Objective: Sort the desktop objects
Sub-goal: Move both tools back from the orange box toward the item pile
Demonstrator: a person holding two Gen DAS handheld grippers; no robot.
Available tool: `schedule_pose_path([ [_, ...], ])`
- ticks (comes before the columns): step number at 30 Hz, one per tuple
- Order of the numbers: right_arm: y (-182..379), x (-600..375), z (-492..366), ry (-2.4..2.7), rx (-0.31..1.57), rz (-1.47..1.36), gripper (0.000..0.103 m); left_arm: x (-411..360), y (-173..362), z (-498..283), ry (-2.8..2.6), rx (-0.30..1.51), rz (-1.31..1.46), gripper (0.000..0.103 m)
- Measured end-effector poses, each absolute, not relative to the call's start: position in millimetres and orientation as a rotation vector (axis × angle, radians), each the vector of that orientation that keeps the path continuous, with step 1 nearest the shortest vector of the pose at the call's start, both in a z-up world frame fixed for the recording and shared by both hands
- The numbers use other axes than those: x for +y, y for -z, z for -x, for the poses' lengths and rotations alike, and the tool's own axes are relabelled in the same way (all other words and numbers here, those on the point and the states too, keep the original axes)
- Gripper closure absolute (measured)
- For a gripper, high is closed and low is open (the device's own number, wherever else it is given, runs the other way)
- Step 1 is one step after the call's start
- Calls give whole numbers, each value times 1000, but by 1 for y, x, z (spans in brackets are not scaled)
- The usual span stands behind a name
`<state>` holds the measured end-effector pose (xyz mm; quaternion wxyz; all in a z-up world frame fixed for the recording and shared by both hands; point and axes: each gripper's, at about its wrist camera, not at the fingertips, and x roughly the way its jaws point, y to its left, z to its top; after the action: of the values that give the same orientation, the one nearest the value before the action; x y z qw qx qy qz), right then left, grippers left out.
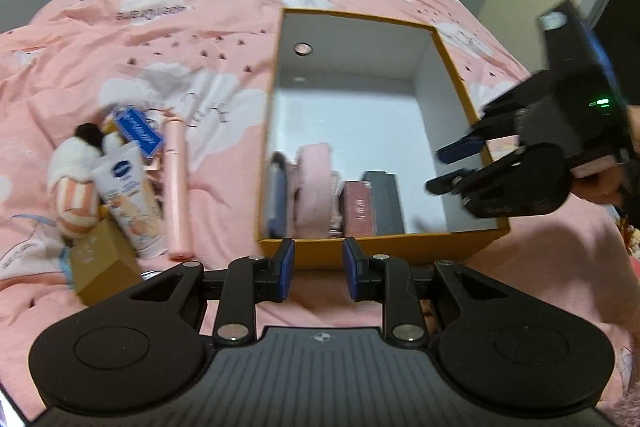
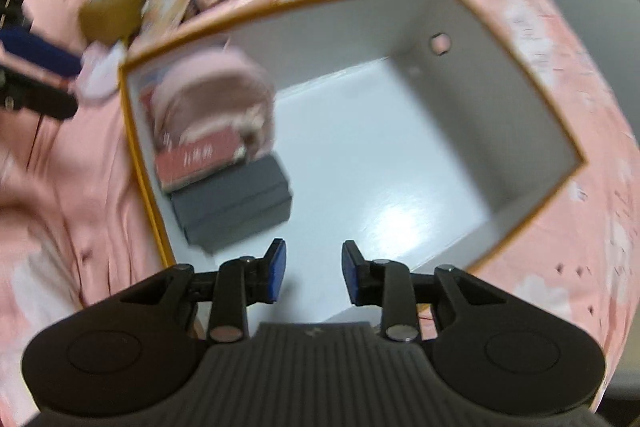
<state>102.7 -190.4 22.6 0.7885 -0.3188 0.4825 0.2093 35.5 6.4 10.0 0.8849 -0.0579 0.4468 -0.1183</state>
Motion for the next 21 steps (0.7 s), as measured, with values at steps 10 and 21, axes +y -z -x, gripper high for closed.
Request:
schedule_pose_path([
  [10, -68, -137, -61, -392, 728, 417, 62, 43, -13, -19, 104, 839, 121, 74],
  [21, -46, -48, -63, -577, 684, 346, 60, 111, -3, -7, -44, 886, 153, 70],
])
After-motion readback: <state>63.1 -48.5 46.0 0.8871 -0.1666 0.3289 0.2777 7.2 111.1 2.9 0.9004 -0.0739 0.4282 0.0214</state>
